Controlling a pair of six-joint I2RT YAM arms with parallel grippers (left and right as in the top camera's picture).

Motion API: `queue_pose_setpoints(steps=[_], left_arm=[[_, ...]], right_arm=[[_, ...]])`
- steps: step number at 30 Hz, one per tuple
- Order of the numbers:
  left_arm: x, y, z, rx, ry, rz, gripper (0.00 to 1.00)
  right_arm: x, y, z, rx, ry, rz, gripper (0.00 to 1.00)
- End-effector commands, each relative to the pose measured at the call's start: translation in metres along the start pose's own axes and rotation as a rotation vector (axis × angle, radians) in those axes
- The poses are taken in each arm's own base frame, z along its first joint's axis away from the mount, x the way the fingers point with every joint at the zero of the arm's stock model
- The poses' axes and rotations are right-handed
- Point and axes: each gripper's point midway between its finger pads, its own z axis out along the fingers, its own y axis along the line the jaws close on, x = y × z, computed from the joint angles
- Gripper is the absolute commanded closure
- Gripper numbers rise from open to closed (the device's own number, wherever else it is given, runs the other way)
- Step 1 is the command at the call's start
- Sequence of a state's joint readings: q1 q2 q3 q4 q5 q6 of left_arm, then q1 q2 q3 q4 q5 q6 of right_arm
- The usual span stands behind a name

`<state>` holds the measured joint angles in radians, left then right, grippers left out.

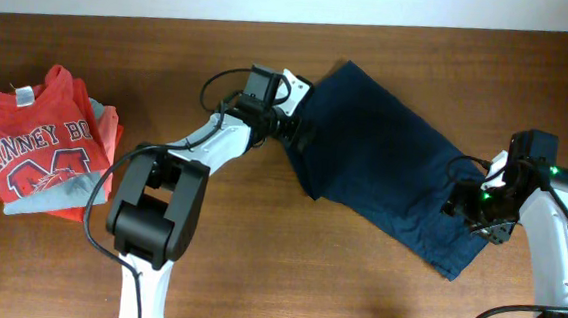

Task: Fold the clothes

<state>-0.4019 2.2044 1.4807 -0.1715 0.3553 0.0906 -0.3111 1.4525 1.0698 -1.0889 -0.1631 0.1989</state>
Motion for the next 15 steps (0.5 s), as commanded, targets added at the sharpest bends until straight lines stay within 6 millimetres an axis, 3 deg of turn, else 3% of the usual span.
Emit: queue_pose_setpoints(steps=[1, 5, 8, 10, 11, 12, 13, 15], left_arm=[[0.023, 0.005, 0.014, -0.004, 0.078, -0.012, 0.07], [0.054, 0.011, 0.015, -0.027, 0.189, -0.053, 0.26], [0.064, 0.014, 0.012, -0.045, 0.231, -0.066, 0.43], [0.066, 0.014, 0.012, -0.044, 0.238, -0.069, 0.61], [0.067, 0.013, 0.012, -0.044, 0.242, -0.070, 0.85], [0.068, 0.013, 0.012, -0.043, 0.246, -0.071, 0.95], [0.071, 0.013, 0.010, -0.044, 0.260, -0.077, 1.00], [0.078, 0.021, 0.006, -0.074, 0.294, -0.094, 1.00]], right_arm=[[0.002, -0.001, 0.001, -0.007, 0.012, 0.007, 0.33], [0.003, -0.001, 0.001, -0.006, 0.014, 0.001, 0.29], [0.003, -0.001, 0.001, -0.006, 0.013, 0.001, 0.29], [0.003, -0.001, 0.001, -0.006, 0.013, 0.000, 0.29], [0.003, -0.001, 0.001, -0.006, 0.013, 0.000, 0.29], [0.003, -0.001, 0.001, -0.006, 0.013, 0.000, 0.29], [0.003, -0.001, 0.001, -0.006, 0.013, -0.001, 0.29], [0.003, -0.002, 0.001, -0.001, 0.012, -0.004, 0.29]])
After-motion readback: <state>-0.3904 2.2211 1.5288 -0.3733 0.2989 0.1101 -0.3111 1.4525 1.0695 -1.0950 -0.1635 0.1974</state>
